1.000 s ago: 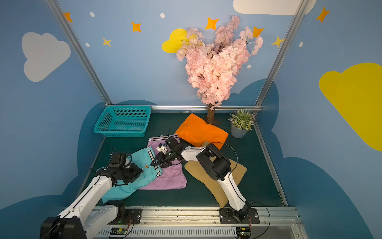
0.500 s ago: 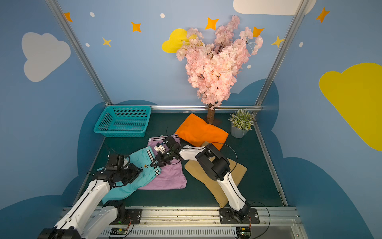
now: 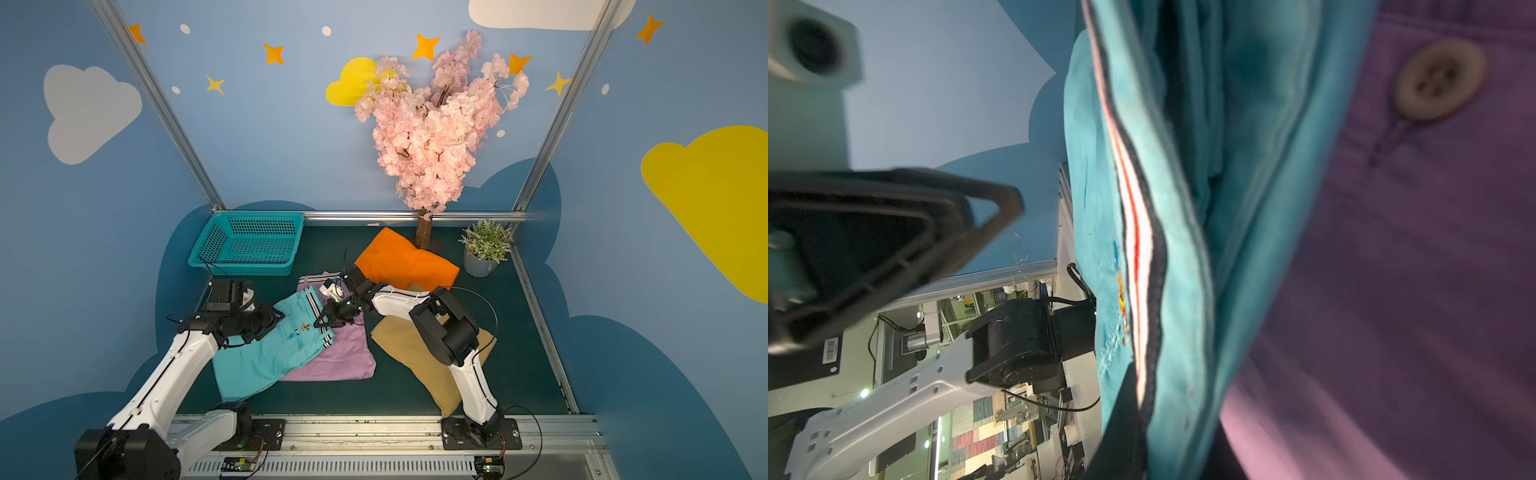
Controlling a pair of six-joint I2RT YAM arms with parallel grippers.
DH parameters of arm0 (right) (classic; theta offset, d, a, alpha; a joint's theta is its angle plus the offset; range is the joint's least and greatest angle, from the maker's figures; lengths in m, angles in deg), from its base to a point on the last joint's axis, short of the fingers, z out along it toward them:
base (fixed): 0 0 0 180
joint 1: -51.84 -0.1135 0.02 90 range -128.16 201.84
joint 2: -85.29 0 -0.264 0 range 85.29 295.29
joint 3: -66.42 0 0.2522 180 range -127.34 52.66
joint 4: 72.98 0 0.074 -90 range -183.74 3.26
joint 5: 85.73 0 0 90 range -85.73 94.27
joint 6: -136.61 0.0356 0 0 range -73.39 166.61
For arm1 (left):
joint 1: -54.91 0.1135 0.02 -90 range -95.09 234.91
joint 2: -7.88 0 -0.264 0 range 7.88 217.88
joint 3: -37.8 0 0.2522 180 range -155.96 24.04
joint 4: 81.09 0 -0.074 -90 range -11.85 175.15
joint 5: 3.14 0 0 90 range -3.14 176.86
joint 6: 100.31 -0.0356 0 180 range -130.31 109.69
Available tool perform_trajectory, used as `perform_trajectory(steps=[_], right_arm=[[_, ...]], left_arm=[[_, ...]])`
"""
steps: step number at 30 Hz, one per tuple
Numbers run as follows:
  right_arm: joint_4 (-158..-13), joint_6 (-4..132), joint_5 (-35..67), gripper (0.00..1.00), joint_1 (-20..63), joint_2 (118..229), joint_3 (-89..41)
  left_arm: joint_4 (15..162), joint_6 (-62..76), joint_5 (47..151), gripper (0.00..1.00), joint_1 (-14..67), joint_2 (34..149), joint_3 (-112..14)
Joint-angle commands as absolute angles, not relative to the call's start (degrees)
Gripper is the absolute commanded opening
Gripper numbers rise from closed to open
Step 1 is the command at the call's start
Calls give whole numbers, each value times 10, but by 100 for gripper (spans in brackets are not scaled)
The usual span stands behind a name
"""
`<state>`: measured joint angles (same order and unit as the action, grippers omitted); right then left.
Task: Put the folded long pants in the basket
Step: Pick up the long pant at the center of the board, then pick up the basket from the center of the board.
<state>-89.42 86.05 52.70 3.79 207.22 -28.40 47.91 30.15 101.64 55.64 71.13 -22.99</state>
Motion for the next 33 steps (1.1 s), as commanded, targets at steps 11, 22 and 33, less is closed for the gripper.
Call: perform_trajectory(steps=[11, 22, 33], right_arm=[[-870, 842, 507, 0, 43, 2031, -219], [-884, 834, 514, 0, 42, 2003, -191], [-904, 826, 519, 0, 41, 1998, -193]], left_arm=[[403, 155, 1041, 47, 569, 1041, -606], [234, 13, 864, 55, 544, 1344, -996], [194, 5, 789, 42, 499, 1444, -1065]])
